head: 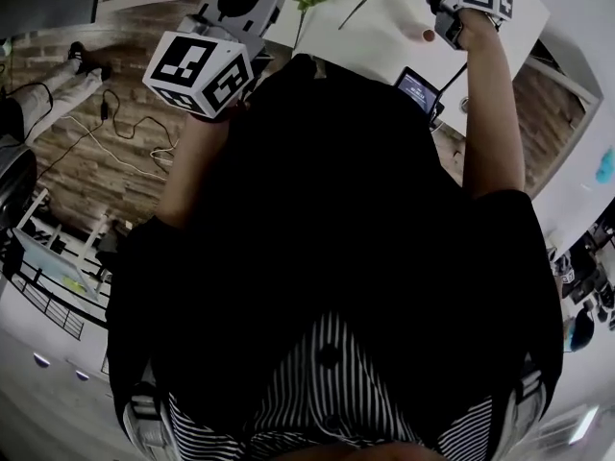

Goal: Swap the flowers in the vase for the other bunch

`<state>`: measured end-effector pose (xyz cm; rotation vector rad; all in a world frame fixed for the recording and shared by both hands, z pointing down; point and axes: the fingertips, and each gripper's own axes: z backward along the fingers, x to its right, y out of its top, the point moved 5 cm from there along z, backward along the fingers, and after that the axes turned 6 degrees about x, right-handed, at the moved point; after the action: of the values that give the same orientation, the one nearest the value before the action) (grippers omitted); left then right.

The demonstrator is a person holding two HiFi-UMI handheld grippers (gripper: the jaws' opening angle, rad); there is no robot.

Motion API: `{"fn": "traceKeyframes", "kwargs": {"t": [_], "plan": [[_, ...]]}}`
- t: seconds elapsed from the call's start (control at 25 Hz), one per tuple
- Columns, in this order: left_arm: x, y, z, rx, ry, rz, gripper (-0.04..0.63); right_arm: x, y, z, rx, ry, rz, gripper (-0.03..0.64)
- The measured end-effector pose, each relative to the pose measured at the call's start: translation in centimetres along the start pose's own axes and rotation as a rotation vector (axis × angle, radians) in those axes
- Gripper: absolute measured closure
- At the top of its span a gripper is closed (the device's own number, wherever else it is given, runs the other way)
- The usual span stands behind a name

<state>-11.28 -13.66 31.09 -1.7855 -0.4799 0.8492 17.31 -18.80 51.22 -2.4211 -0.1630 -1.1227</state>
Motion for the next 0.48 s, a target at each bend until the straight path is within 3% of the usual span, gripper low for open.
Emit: {"fn": "traceKeyframes", "kwargs": {"t": [0.28, 0.48], "plan": [[-0.6, -1.3, 1.8, -0.027, 0.076, 0.01, 0.589, 5.3, 0.9, -3.0, -0.01, -0.04, -0.113, 0.483], [-0.6, -2.1, 2.8, -0.044, 0.107, 0.023, 0.589, 7.1, 1.2, -4.4, -0.005, -0.069, -0.164, 0.418]]}}
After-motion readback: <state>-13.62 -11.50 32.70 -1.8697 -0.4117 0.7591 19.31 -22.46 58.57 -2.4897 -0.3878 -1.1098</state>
